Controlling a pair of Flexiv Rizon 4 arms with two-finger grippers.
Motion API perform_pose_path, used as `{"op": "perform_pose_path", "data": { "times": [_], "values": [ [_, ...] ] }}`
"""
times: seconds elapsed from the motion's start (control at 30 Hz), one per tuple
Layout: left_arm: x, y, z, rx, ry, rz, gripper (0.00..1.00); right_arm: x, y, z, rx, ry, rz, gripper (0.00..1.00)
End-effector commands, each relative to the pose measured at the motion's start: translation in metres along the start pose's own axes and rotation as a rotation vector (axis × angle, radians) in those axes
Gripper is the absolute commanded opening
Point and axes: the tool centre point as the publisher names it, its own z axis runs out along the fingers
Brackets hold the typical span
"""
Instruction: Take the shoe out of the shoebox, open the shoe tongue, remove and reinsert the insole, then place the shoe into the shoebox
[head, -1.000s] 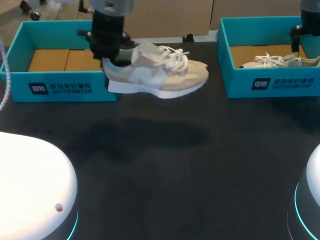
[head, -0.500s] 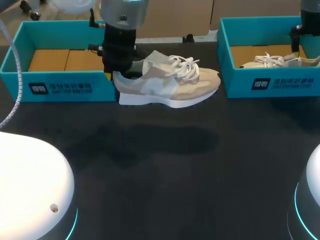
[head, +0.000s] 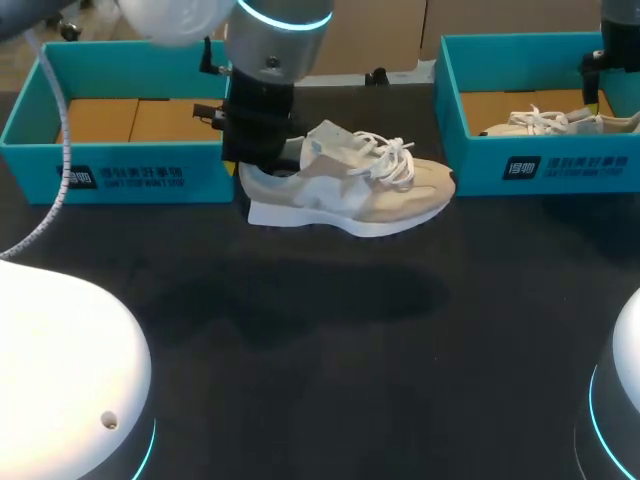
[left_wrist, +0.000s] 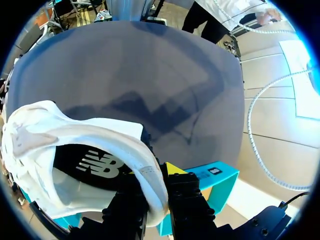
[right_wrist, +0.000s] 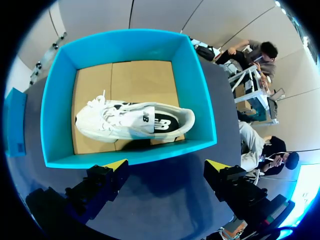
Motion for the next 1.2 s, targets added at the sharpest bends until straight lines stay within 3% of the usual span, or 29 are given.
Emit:
{"op": "perform_pose_path", "data": {
  "times": [0.03,0.4,0.53,0.8,1.2],
  "values": [
    [0.001,0.001,-0.001,0.0,-0.001,0.0,0.0,0.0,-0.001,0.0,-0.002,0.0,0.001,1.0],
    [0.001,0.001,-0.001,0.0,-0.001,0.0,0.0,0.0,-0.001,0.0,-0.002,0.0,0.001,1.0],
    [-0.003,-0.016,0.001,-0.026,0.034,-0.01,0.0,0.0,-0.001,0.0,-0.002,0.0,0.001,1.0],
    [-0.006,-0.044,0.003,-0.009,-0.017,-0.075,0.0,0.0,-0.001,0.0,-0.002,0.0,0.001,1.0],
    [-0.023,-0.074,0.013,-0.006,-0.012,-0.093,0.0,0.0,-0.001,0.0,-0.002,0.0,0.001,1.0]
  ]
}}
